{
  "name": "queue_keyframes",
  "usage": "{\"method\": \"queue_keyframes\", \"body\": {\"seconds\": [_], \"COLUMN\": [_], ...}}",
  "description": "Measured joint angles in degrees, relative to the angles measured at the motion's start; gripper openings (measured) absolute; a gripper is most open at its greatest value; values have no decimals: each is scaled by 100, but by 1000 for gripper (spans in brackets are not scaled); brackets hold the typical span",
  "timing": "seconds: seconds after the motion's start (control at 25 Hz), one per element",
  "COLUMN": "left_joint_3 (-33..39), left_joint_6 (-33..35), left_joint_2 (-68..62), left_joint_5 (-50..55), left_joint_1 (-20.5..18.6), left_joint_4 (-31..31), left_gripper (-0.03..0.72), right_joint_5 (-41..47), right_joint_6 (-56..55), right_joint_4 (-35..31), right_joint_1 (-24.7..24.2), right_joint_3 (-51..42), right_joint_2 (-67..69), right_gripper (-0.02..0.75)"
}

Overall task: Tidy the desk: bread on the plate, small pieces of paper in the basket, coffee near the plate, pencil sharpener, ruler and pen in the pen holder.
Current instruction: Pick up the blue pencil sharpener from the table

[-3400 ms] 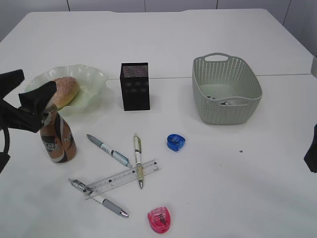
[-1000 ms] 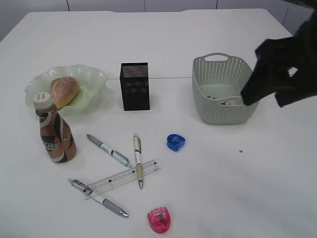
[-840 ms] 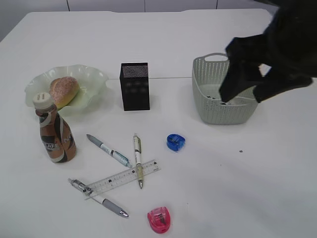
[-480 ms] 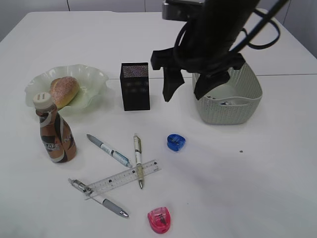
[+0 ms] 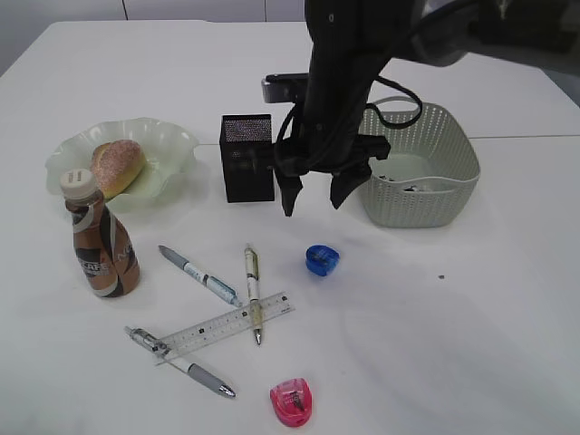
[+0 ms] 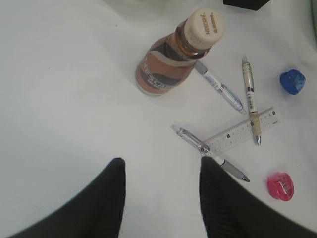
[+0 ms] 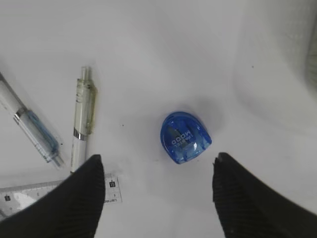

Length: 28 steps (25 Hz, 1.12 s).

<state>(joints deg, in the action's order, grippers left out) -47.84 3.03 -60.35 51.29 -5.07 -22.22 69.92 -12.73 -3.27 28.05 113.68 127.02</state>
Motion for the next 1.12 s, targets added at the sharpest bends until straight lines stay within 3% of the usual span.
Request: {"method": "queue_keyframes", "body": {"seconds": [1.12], "left_joint_3": [0], "left_joint_6": [22], "left_joint_2": [-26], "left_joint_5": [31], "left_joint_1": [0], "left_joint_4": [0], "left_gripper": [360], "right_joint_5": [8], "right_joint_6": [0], "right_joint_4": [369], "right_joint_1": [-78], "right_joint_3": [78], "right_joint_2": [994], "right_gripper": [500]}}
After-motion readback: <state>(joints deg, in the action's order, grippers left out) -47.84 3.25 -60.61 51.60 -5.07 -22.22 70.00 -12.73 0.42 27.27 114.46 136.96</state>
